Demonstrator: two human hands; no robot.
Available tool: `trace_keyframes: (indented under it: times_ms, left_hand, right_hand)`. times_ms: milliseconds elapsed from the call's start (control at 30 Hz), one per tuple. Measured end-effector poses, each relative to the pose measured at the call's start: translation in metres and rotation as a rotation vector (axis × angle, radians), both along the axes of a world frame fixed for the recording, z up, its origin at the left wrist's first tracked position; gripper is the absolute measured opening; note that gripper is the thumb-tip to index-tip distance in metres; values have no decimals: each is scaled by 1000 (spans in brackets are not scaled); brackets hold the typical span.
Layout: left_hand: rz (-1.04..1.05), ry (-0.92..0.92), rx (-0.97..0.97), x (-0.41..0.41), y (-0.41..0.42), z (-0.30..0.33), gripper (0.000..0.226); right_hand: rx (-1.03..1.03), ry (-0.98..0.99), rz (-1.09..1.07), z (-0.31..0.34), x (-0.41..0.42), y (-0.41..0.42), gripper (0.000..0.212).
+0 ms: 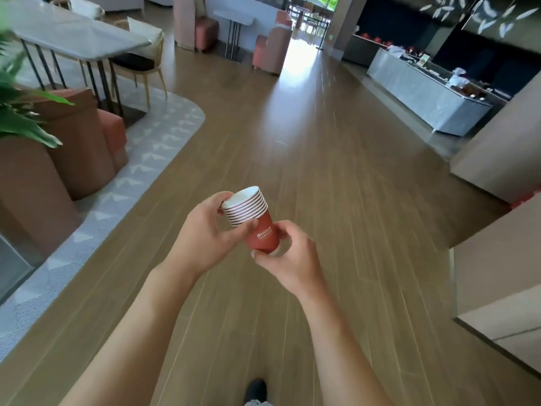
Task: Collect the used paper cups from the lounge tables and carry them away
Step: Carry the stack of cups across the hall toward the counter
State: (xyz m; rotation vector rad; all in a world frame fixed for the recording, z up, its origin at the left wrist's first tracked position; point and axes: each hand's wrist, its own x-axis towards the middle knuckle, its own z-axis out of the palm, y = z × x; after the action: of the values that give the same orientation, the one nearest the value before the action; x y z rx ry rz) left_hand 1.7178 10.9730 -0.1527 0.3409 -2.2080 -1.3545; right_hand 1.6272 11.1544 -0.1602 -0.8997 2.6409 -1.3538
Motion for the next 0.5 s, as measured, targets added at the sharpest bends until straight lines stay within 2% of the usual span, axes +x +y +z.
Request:
trace_keyframes:
  times_ms: [367,500]
  left_hand:
    - [135,27,-39,-106,-68,-2,37]
    - [182,5,-38,-170,-85,-1,45]
  right_hand:
    - [-14,-2,136,-8,-130,-81,41]
    - [-41,-28,182,-10,-198,-105,40]
